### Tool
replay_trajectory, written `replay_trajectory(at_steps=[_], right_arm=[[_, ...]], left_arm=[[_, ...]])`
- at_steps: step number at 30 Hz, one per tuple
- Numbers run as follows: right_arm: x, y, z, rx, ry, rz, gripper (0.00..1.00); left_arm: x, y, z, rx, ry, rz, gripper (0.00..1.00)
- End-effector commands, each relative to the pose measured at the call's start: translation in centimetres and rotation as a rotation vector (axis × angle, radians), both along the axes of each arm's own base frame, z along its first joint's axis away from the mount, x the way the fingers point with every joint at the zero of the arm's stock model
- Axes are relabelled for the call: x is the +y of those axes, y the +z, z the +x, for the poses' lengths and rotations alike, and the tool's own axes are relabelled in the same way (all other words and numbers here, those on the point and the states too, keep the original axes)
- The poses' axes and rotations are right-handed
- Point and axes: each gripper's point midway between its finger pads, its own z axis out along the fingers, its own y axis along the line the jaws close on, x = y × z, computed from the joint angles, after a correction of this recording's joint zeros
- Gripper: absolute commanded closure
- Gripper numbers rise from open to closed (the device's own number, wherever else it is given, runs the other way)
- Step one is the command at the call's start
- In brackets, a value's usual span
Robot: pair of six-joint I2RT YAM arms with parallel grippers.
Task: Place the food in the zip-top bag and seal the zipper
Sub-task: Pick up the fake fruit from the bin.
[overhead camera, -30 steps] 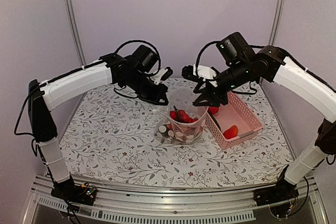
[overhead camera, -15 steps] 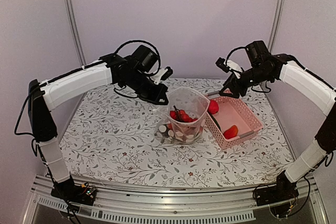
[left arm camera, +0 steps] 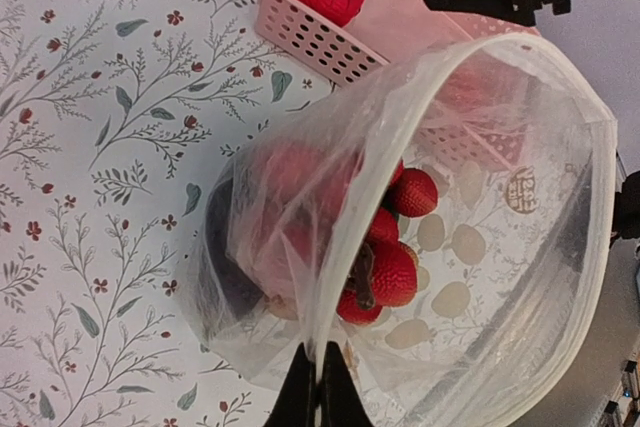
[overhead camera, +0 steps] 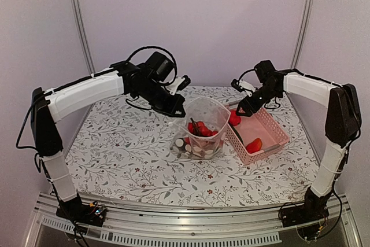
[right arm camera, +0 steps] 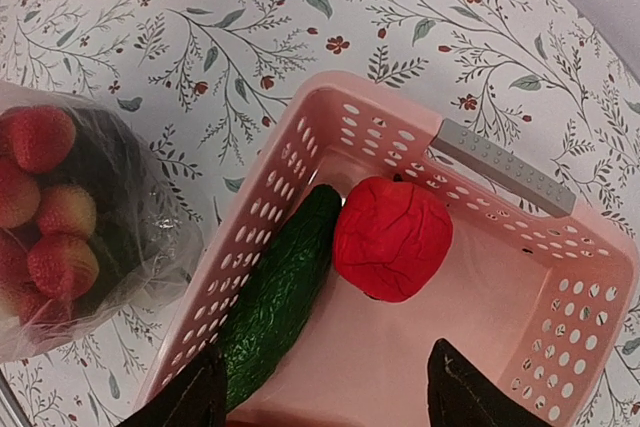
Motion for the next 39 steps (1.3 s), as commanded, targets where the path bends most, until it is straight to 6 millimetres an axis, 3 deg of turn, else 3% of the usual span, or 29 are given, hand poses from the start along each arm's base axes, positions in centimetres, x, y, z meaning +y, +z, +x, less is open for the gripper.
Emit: replay_trajectory(at_steps=[1, 8, 15, 31, 39], right_arm=[[-0.2, -1.7, 2.7, 0.020, -0.066, -0.016, 0.32], [-0.3, -4.8, 4.7, 0.076, -0.105, -0.027, 0.30], [0.1, -6.6, 4.9, 0.120, -0.104, -0.013, 0.27], [0.8, -8.6, 6.4, 0.149, -0.111, 0.003, 0.25], [-0.1, -10.1, 6.8, 0.188, -0.141, 0.014, 0.28]], left_arm=[[0.7, 1.1, 0.2, -0.034, 0.003, -0.014, 1.00], [1.0, 2.5, 0.0, -0.060, 0.008, -0.032, 1.00], [0.4, 4.5, -1.5, -0.055, -0.016, -0.052, 1.00], [0.3, 4.6, -2.0, -0.035, -0.021, -0.036, 1.00], [0.1, 3.7, -1.7, -0.019, -0.003, -0.023, 1.00]])
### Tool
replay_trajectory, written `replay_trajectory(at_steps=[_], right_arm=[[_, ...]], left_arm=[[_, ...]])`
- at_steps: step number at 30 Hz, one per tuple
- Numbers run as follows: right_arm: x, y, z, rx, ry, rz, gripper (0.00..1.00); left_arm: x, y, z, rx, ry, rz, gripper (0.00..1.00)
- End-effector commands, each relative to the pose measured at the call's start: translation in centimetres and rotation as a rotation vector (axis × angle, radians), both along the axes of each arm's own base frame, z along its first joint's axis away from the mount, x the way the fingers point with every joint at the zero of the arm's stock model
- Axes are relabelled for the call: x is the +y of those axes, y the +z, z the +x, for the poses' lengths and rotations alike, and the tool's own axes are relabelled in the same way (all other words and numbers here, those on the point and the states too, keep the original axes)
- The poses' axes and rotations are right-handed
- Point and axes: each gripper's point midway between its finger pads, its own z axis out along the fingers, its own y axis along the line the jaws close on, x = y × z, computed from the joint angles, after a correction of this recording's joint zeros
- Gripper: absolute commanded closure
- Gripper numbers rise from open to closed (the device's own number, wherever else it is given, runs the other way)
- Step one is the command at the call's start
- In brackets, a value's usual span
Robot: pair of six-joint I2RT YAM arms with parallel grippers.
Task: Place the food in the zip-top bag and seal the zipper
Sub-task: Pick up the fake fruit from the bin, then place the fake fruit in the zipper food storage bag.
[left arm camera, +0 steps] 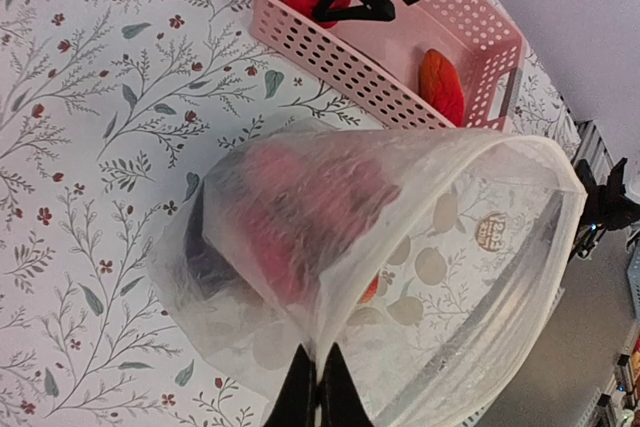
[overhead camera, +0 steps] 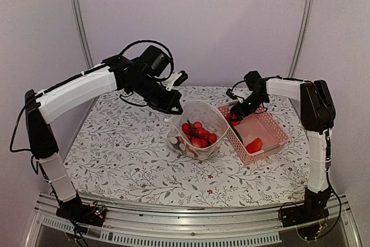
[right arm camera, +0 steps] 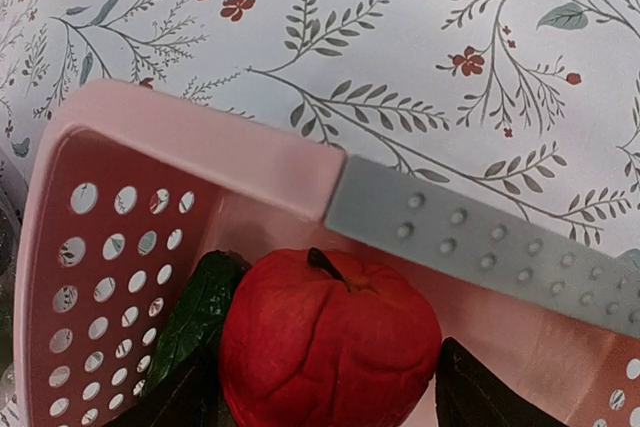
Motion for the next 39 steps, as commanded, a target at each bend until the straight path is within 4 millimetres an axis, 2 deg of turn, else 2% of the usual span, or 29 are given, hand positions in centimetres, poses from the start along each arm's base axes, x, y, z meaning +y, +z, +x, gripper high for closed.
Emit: replay_trajectory(at_steps=[1, 4, 8, 11, 15, 16, 18, 19, 24, 27, 30, 34, 36, 39], right_arm=[[-0.6, -0.6, 0.9, 0.017, -0.030, 0.028, 0.30], [-0.9, -0.8, 0.8, 0.027, -0.036, 0.035, 0.38], [-1.0, 0.1, 0.3, 0.018, -0.030, 0.049, 0.50], [-1.2, 1.9, -0.3, -0.009, -0.026, 0.058, 0.53], [-0.9, 6.3, -1.5, -0.079, 0.003, 0.106, 0.54], [-0.6, 8.3, -2.0, -0.111, 0.022, 0.137, 0.55], [-0.2, 11.2, -3.0, -0.150, 0.046, 0.182, 0.55], [0.1, 13.2, -3.7, -0.182, 0.063, 0.209, 0.55], [2.1, 20.0, -7.3, -0.282, 0.164, 0.293, 0.55], [4.3, 23.0, -10.2, -0.336, 0.270, 0.326, 0.55], [6.8, 25.5, -14.0, -0.381, 0.430, 0.364, 0.55], [9.3, 26.9, -18.0, -0.443, 0.606, 0.364, 0.53], [10.4, 26.8, -19.5, -0.446, 0.667, 0.354, 0.53], [12.3, 25.6, -21.4, -0.427, 0.736, 0.320, 0.53]], left_arm=[[-0.5, 1.2, 0.0, -0.010, 0.012, -0.019, 1.00], [-0.7, 1.2, 0.2, -0.005, 0.022, -0.022, 1.00], [-0.6, 1.5, 0.6, -0.020, 0.041, -0.023, 1.00], [-0.6, 1.7, 0.9, -0.038, 0.056, -0.030, 1.00], [-0.8, 1.1, 1.2, -0.026, 0.073, -0.042, 1.00], [-0.8, 0.8, 1.2, -0.022, 0.076, -0.038, 1.00], [-0.7, 0.4, 1.5, -0.013, 0.090, -0.031, 1.00], [-0.7, 0.2, 1.6, -0.009, 0.100, -0.030, 1.00], [-0.7, 0.1, 2.5, 0.013, 0.146, -0.063, 1.00], [-0.8, 0.4, 2.8, 0.014, 0.155, -0.093, 1.00], [-1.1, 0.5, 2.9, 0.017, 0.152, -0.112, 1.00], [-1.2, 0.3, 2.8, 0.030, 0.151, -0.118, 1.00], [-1.2, 0.3, 2.8, 0.031, 0.151, -0.120, 1.00], [-1.0, 0.1, 2.8, 0.032, 0.154, -0.114, 1.00]])
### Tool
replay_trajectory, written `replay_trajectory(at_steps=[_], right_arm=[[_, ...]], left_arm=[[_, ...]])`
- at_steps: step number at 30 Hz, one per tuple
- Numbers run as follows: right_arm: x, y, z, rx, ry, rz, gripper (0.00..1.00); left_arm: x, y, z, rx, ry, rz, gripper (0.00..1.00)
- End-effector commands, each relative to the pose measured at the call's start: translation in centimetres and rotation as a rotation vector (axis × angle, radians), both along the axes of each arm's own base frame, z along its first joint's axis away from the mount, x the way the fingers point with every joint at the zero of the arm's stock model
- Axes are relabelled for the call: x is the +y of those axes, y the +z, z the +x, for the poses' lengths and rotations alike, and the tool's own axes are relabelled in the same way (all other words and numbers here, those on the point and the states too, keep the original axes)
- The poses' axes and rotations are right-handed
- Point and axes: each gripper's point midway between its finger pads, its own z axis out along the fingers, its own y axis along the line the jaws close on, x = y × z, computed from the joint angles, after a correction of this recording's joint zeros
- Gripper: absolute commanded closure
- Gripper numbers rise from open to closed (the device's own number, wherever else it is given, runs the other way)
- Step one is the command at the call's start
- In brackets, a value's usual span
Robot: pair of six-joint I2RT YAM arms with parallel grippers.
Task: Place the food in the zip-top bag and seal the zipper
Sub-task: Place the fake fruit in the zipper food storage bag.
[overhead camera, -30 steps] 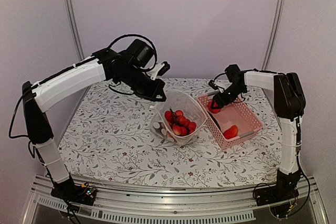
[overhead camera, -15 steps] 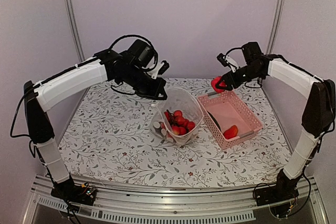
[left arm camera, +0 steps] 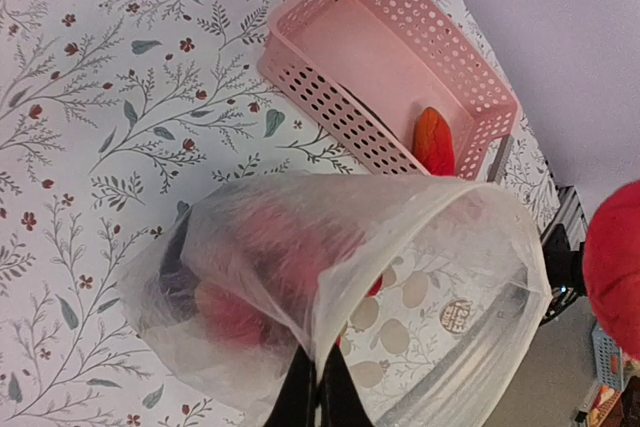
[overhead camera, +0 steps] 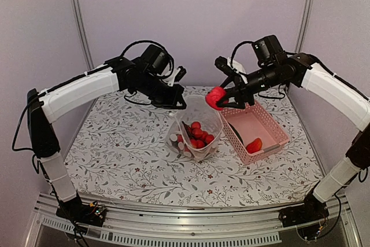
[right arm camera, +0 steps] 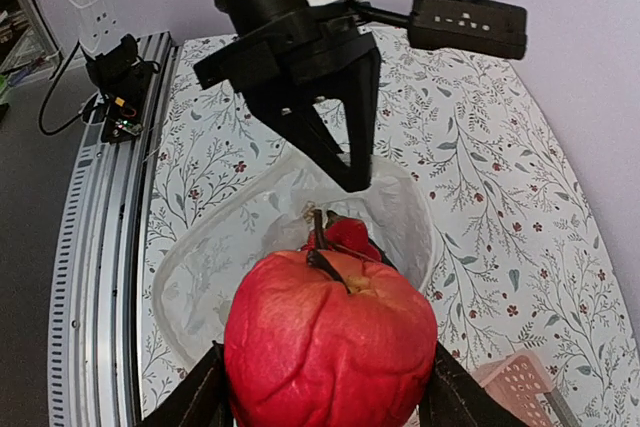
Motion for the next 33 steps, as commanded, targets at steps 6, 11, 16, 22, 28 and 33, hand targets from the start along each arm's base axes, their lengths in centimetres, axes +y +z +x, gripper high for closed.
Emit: replay_trajectory(at_steps=[6, 11, 16, 22, 28, 33], right_arm=[[3.1, -2.1, -3.0, -0.090, 0.103, -0.144, 0.52], [3.7, -3.0, -1.5, -0.072, 0.043, -0.183, 0.51], [4.8, -4.0, -0.5, -0.069, 0.009, -0.228, 0.48], [5.4, -5.7, 2.1, -0.089, -0.100, -0.296, 0.39], [6.1, -6.3, 2.4, -0.077, -0.116, -0.307, 0.30], [6.2, -5.2, 2.0, -0.077, -0.105, -0.284, 0.22]], left_arm=[[0.0, -0.5, 0.2, 0.014, 0.004, -0.017, 1.00], [0.0, -0.2, 0.1, 0.012, 0.001, -0.023, 1.00], [0.1, -0.1, 0.0, 0.010, 0.004, -0.025, 1.00], [0.2, -0.2, -0.2, 0.017, 0.003, -0.026, 1.00], [0.6, -0.2, -0.2, 0.008, 0.007, -0.019, 1.00], [0.7, -0.2, -0.2, 0.003, 0.005, -0.015, 1.00]])
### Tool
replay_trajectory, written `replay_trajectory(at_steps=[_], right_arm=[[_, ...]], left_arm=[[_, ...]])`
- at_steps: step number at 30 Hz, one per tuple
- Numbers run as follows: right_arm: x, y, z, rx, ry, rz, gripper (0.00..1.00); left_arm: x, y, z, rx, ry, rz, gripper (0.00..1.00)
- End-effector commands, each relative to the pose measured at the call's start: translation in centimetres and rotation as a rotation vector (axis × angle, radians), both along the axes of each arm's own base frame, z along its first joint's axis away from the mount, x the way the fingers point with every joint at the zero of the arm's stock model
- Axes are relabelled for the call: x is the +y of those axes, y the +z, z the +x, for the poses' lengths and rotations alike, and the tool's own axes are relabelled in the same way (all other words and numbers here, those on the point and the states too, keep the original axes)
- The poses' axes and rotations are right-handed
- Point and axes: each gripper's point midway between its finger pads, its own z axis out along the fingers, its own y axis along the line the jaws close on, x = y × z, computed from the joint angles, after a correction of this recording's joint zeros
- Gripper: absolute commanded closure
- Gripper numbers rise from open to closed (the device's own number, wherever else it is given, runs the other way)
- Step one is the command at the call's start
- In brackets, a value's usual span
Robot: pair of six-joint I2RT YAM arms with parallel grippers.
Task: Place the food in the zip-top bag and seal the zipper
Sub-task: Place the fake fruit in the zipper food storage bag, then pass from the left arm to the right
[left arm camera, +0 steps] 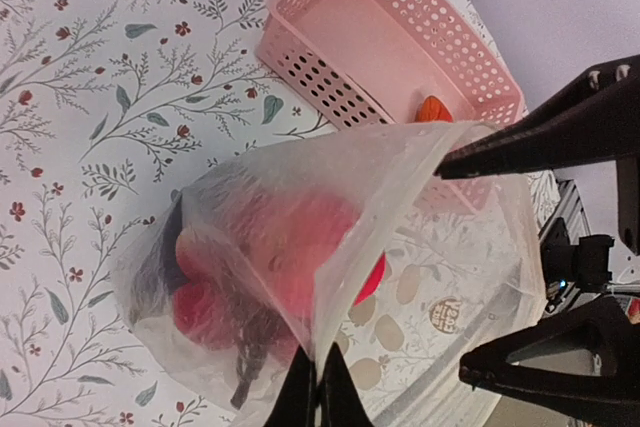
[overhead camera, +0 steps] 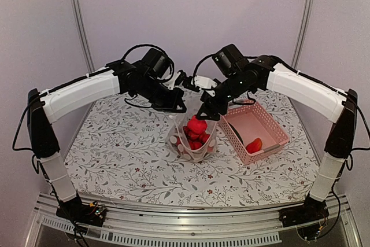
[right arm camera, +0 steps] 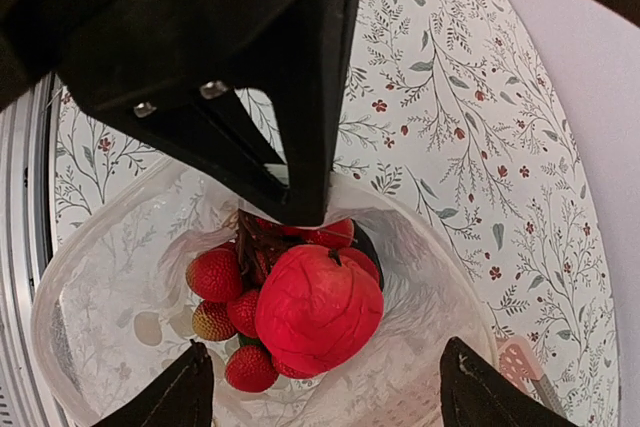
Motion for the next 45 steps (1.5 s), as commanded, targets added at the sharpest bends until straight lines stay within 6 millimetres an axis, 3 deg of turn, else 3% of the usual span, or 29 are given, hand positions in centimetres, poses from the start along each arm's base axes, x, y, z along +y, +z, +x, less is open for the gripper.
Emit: replay_trajectory(at_steps=[1, 4, 10, 13, 17, 21, 24, 33, 37, 40, 42, 45], right_arm=[[0.4, 1.7, -0.3, -0.010, 0.000, 0.027, 0.22], [0.5, 2.2, -1.9, 0.033, 0.062, 0.044, 0.22], [0.7, 2.5, -8.8, 0.129, 0.319, 0.079, 0.26], [1.5, 1.5, -11.5, 0.104, 0.390, 0.037, 0.26], [2.4, -0.7, -12.7, 0.055, 0.389, -0.073, 0.24], [3.2, -2.8, -12.3, 0.060, 0.340, -0.174, 0.24], [3.7, -4.1, -10.9, 0.025, 0.274, -0.215, 0.24], [5.3, -4.3, -8.3, -0.031, 0.159, -0.199, 0.29], [6.7, -3.5, -7.7, -0.019, 0.129, -0.155, 0.41], [7.2, -3.9, -7.1, -0.024, 0.113, -0.164, 0.59], [7.3, -4.4, -7.3, -0.012, 0.123, -0.173, 0.77], [7.2, -3.3, -7.7, -0.011, 0.139, -0.145, 0.93]], left_arm=[[0.7, 1.0, 0.2, -0.024, 0.012, -0.013, 1.00], [0.7, 1.0, 0.3, -0.028, 0.010, -0.012, 1.00], [0.9, 1.6, 0.6, -0.046, 0.007, -0.016, 1.00], [1.0, 1.6, 0.8, -0.046, 0.006, -0.017, 1.00], [1.2, 1.7, 0.9, -0.043, 0.005, -0.020, 1.00], [1.4, 1.6, 0.9, -0.045, 0.008, -0.014, 1.00], [1.6, 1.4, 0.9, -0.043, 0.008, -0.010, 1.00], [2.1, 1.4, 0.7, -0.045, 0.013, -0.004, 1.00], [2.1, 1.1, 0.7, -0.042, 0.014, 0.001, 1.00], [2.3, 1.2, 0.6, -0.045, 0.016, 0.004, 1.00], [2.7, 1.4, 0.6, -0.049, 0.024, 0.014, 1.00], [3.5, 1.2, 0.6, -0.055, 0.033, 0.040, 1.00]])
